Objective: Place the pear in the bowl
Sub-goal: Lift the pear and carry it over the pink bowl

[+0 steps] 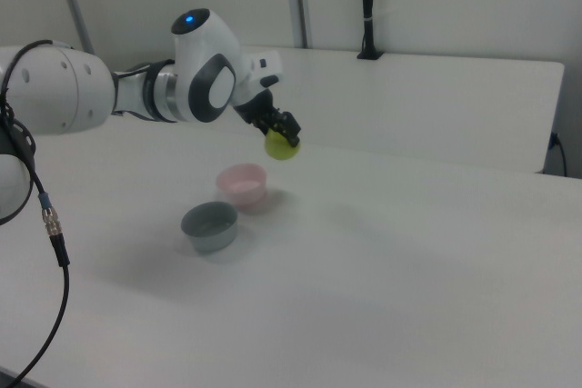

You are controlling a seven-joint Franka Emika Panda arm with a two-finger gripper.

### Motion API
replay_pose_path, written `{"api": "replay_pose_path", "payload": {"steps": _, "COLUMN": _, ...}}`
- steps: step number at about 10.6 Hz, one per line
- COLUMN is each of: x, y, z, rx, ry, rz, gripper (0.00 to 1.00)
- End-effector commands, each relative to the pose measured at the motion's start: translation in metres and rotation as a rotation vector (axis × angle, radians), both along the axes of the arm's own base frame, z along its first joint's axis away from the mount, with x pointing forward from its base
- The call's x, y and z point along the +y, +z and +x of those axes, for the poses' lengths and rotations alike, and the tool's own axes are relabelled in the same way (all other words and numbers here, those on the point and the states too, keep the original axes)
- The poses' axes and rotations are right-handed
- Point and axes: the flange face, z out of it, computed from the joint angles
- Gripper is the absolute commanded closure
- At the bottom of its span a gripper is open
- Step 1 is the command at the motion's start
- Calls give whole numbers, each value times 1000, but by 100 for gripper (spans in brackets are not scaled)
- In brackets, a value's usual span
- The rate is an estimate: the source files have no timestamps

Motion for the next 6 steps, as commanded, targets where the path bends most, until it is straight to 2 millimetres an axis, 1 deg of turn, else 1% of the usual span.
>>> {"api": "replay_pose_path", "payload": {"steps": 1, "x": 55, "y": 1, "z": -9, "rx": 10, "ry": -10, "rz": 25, "gripper": 53}}
{"api": "replay_pose_path", "payload": {"steps": 2, "x": 73, "y": -8, "z": -12, "rx": 26, "ry": 6, "rz": 24, "gripper": 53}}
{"api": "replay_pose_path", "payload": {"steps": 3, "x": 87, "y": -16, "z": -14, "rx": 37, "ry": 19, "rz": 21, "gripper": 53}}
{"api": "replay_pose_path", "payload": {"steps": 5, "x": 95, "y": -30, "z": -16, "rx": 54, "ry": 34, "rz": 4, "gripper": 53}}
{"api": "replay_pose_path", "payload": {"steps": 6, "x": 105, "y": -41, "z": -15, "rx": 68, "ry": 49, "rz": 0, "gripper": 53}}
